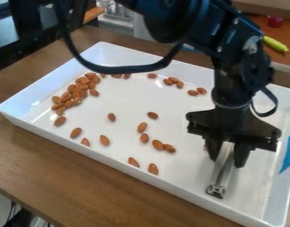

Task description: Sweep into pile

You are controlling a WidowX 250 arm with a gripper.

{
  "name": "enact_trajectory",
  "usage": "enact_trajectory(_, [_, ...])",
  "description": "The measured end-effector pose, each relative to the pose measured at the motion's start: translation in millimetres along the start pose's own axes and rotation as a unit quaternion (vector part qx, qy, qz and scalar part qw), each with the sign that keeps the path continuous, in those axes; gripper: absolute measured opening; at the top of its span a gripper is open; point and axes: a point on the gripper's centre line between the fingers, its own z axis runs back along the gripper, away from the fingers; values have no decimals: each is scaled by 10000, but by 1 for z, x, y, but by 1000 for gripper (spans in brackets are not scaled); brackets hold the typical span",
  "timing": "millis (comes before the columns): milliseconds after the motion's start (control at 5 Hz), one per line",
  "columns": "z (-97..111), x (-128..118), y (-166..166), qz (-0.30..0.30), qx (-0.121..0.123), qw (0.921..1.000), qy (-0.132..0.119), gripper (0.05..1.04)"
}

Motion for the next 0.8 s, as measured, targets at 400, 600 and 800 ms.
enact_trajectory(400, [4,-6,35,-91,7,10000,-13,378])
enact_trajectory(600, [5,-6,53,-173,32,9998,-6,378])
enact_trajectory(800, [5,-4,64,-268,72,9996,-45,378])
